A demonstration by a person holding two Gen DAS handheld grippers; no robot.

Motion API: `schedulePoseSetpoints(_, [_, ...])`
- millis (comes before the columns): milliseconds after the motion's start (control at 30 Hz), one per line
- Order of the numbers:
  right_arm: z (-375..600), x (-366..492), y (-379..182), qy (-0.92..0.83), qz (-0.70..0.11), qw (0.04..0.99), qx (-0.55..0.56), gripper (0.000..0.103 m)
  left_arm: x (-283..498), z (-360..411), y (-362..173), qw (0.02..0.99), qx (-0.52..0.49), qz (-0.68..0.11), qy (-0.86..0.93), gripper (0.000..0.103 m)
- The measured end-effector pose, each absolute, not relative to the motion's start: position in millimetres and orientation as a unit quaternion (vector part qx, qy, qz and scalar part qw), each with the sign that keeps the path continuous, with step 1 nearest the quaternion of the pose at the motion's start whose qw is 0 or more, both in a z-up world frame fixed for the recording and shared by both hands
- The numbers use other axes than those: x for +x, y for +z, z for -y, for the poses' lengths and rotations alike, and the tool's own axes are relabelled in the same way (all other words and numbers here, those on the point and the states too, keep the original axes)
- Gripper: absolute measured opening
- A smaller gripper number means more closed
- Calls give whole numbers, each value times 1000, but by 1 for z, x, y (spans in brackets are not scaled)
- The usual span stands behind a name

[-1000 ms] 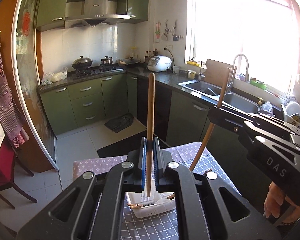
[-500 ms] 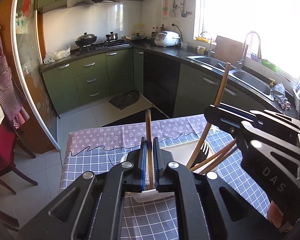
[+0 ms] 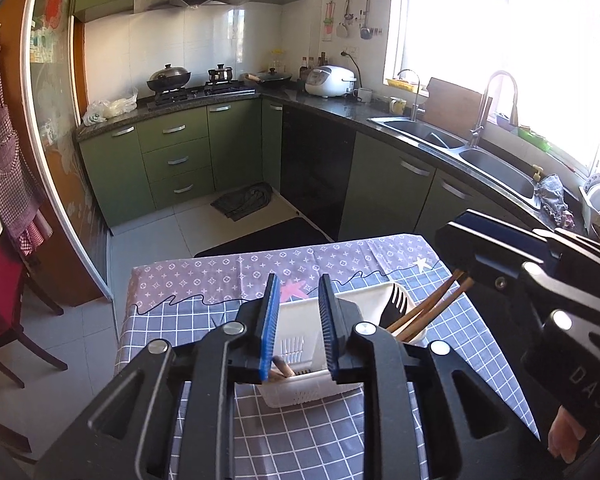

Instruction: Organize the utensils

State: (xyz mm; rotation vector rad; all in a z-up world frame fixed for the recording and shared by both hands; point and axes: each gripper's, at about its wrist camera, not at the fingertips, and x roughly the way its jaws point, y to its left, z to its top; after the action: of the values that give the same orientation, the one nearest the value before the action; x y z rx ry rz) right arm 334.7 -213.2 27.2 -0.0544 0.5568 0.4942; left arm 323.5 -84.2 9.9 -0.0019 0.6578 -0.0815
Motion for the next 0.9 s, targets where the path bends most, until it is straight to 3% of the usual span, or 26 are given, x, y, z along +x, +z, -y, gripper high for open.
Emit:
schedulePoseSetpoints(133, [223,323,35,245,-260,934,-13,19,313,83,19,949,-6,-313,-42,19])
schedulePoseSetpoints(200, [232,311,44,248,-245,937,-8,28,299,84,29,953,-10,-300,-46,20])
schedulePoseSetpoints(267, [241,292,50,253,-228,940,-2,46,279,84,36,958,-9,-284,-46,37])
schedulePoseSetpoints(300, [247,280,50,253,-220,942,0,49,266,84,39,960,-8,-275,-43,61])
schedulePoseSetpoints(333, [253,269,49,252,-215,944,1,56,252,83,39,964,-6,-263,-41,80])
schedulePoseSetpoints(433, [273,234,33,252,-207,945,8,77,207,79,30,972,6,-235,-19,87])
schedulePoseSetpoints(500, [286,213,15,244,-214,946,11,84,183,73,17,972,0,-233,-11,95])
schedulePoseSetpoints(567, [299,194,-5,239,-222,945,23,94,163,66,1,971,-18,-240,1,96])
schedulePoseSetpoints(633, [309,177,-23,237,-227,944,37,98,147,61,-13,968,-31,-247,3,96])
schedulePoseSetpoints(900, [323,133,-43,220,-224,949,38,98,103,67,-36,965,-22,-260,15,96])
